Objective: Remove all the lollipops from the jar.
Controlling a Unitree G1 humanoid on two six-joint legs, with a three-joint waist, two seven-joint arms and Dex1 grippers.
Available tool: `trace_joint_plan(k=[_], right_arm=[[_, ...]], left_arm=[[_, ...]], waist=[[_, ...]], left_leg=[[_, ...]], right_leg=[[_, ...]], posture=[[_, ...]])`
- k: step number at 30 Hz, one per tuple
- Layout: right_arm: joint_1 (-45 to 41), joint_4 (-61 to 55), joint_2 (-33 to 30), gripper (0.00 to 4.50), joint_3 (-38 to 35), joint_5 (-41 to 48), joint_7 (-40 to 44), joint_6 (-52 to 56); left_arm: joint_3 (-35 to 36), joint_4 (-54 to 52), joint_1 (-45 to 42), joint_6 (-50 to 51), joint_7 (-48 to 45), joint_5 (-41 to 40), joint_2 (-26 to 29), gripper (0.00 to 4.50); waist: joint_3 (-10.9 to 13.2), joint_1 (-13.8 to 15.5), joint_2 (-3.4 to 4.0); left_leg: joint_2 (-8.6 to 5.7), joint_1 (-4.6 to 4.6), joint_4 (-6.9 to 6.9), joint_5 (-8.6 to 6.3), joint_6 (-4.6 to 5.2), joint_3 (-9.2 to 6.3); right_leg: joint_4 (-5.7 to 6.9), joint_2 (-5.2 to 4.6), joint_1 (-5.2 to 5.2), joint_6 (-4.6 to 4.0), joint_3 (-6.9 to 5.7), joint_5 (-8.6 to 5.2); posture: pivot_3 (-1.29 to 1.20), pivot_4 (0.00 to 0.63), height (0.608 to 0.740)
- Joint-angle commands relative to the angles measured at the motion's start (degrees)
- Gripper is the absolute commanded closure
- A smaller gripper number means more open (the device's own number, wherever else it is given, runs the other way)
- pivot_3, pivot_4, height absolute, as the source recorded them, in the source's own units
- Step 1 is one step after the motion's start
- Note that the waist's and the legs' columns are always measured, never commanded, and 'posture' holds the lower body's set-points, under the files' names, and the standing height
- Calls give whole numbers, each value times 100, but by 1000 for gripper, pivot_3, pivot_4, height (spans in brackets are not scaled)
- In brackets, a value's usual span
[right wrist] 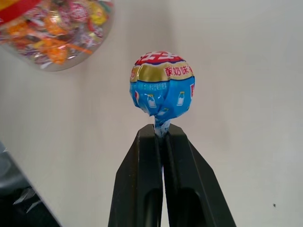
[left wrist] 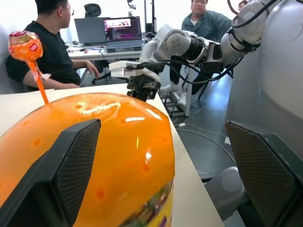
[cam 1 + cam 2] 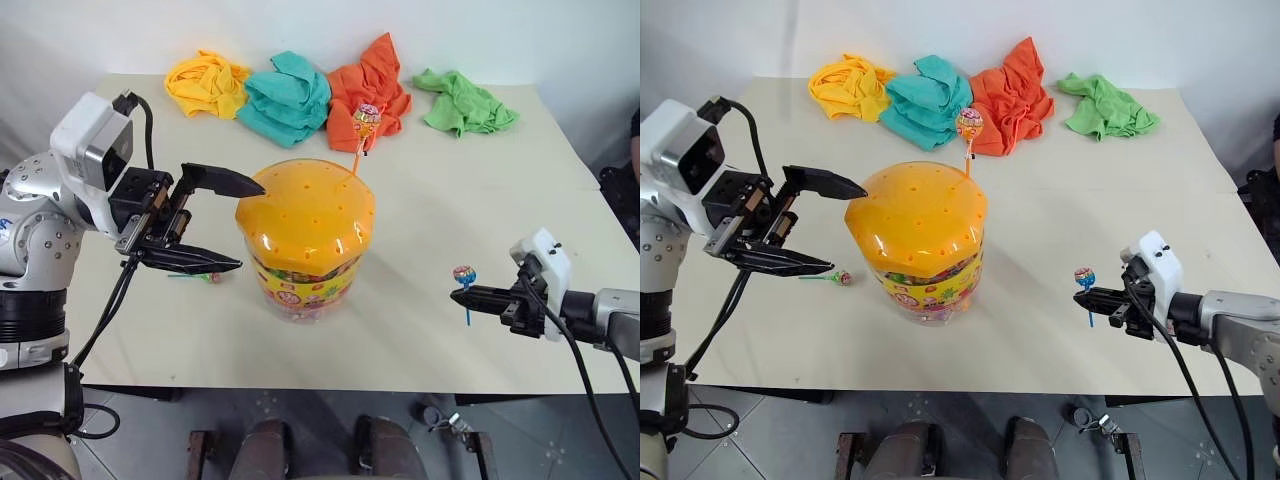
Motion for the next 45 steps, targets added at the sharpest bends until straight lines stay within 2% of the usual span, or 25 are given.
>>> trace_joint_plan(k=[1, 6, 11, 15, 19, 23, 28, 40, 43, 45], right_arm=[[29, 200, 156, 3413, 49, -166, -122, -255], [66, 525, 329, 1684, 225, -471, -201, -602], [-173, 352, 166, 34, -48, -318, -37, -761], [-885, 278, -29, 34, -179, -77, 129, -859], [-2203, 456, -88, 34, 107, 55, 234, -978], [-3802, 967, 258, 34, 969, -88, 614, -1247], [-4828, 1809, 888, 34, 1642, -366, 1098, -1722], [-5324, 2650, 1633, 34, 2107, -685, 1897, -2293], [-5522, 2863, 1821, 634, 2139, -788, 2012, -2421], [-5615, 2966, 1890, 1268, 2149, -857, 2070, -2457]], left_arm=[[8, -141, -182, 24, -85, 71, -32, 0], [-1, -92, -377, 120, -26, 168, -74, 0], [77, 18, -459, 147, 14, 257, -7, 0], [139, 168, -483, 81, 12, 387, 29, 0], [220, 294, -506, 48, 22, 474, 63, 0], [381, 540, -564, -30, 89, 573, 127, 0], [740, 644, -501, 120, 432, 477, 133, 0], [1582, 564, 350, 433, 930, 329, 259, 0], [1686, 510, 412, 487, 1018, 222, 194, 0], [1696, 494, 438, 471, 1037, 205, 190, 0]], waist=[[0, 2, 0], [0, 5, 0], [0, 5, 0], [0, -16, 1], [1, -40, 2], [2, -90, 3], [2, -138, 3], [2, -160, 3], [3, -167, 4], [3, -152, 4]], left_leg=[[0, 0, 0, 0, 0, 0], [-1, 0, 0, 0, 0, 1], [0, 0, 0, 0, 0, 0], [1, 2, 0, 0, 0, 0], [5, 3, -1, 0, -1, 1], [4, 3, 0, 0, -1, 0], [2, -2, -1, 0, 0, -3], [2, -14, 0, 0, 0, -8], [3, -14, 0, 0, 0, -7], [2, -15, 0, 0, 0, -9]], right_leg=[[0, 0, 0, 0, 0, 0], [0, 0, 1, 0, 0, 0], [0, 0, 1, 0, -1, 0], [0, 1, 0, 0, 0, 0], [-1, 6, -1, -1, 1, 0], [-1, 6, -1, -1, 0, 0], [0, 4, -2, -1, -3, -1], [5, 3, -13, 0, -10, 0], [5, 4, -16, 0, -10, 0], [8, 3, -17, 0, -10, 0]], posture=[[0, 150, 740], [0, 150, 740], [0, 150, 740], [0, 150, 740], [0, 150, 740], [0, 150, 740], [0, 150, 740], [0, 150, 740], [0, 150, 740], [0, 150, 740]])
